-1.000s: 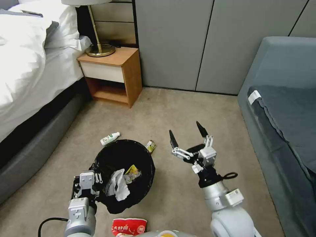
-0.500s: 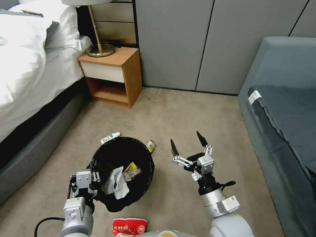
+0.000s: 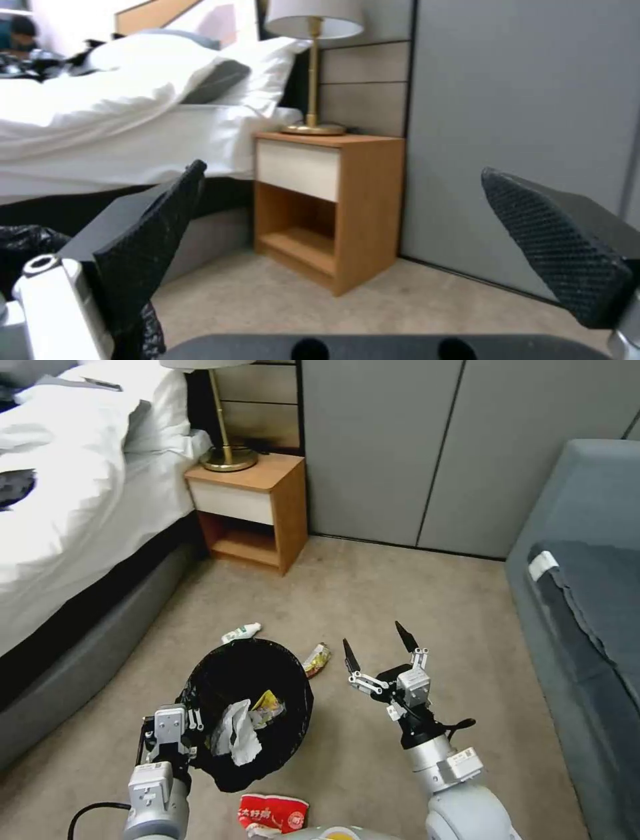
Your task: Pick up the trash bin, then pick up the garbage from the floor and place it into the trash bin.
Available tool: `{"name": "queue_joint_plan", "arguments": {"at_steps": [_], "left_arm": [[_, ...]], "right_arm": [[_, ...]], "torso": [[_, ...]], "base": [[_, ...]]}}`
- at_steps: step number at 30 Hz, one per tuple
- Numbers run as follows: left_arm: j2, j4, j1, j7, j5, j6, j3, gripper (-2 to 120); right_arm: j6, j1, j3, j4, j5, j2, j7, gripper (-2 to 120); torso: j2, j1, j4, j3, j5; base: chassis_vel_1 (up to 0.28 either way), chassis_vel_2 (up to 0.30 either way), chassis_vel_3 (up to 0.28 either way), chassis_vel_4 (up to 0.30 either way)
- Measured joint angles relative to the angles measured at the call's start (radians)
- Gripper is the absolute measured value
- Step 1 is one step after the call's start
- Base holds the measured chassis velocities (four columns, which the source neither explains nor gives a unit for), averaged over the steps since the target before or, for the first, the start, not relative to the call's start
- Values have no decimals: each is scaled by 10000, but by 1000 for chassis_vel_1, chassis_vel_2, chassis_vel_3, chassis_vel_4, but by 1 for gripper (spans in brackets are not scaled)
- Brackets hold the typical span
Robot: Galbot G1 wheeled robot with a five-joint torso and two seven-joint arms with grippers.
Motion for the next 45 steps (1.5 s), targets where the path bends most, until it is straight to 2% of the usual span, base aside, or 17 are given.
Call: {"name": "queue_joint_plan", "arguments": {"at_steps": [19,30,34,36,37,39,40,42,43,45], "left_arm": [[-76,-28,-11,5,80,-94,41,3],[-83,46,-16,-5,140,-109,88,3],[-69,67,-28,-7,142,-109,87,3],[-64,124,-33,-8,161,-110,102,3],[-64,124,-33,-8,161,-110,102,3],[-74,155,-25,-8,205,-120,140,3],[-74,155,-25,-8,205,-120,140,3],[-80,193,-30,-8,237,-125,166,3],[-80,193,-30,-8,237,-125,166,3],[-83,261,-39,-8,276,-125,166,3]], "right_arm": [[-2,176,59,13,196,-49,93,100],[-193,261,213,-71,231,-41,392,100],[-766,522,377,-193,326,-26,611,100],[-1711,1105,530,-803,582,81,861,100],[-1711,1105,530,-803,582,81,861,100],[-2733,1684,531,-1603,894,248,1182,100],[-2733,1684,531,-1603,894,248,1182,100],[-3581,2327,416,-2606,1121,503,1505,100],[-3581,2327,416,-2606,1121,503,1505,100],[-4024,2951,307,-3508,1197,669,1609,100]], "torso": [[0,0,1,0,0],[0,0,-3,0,1],[0,0,-2,0,-1],[0,0,0,0,0],[0,0,0,0,0],[0,0,-1,0,0],[0,0,-1,0,0],[-1,0,-1,0,2],[-1,0,-1,0,2],[-1,0,0,0,0]], "base": [[113,118,114,110],[17,16,13,10],[0,0,0,0],[0,0,0,0],[0,0,0,0],[0,0,0,0],[0,0,0,0],[0,0,0,0],[0,0,0,0],[0,0,0,0]]}}
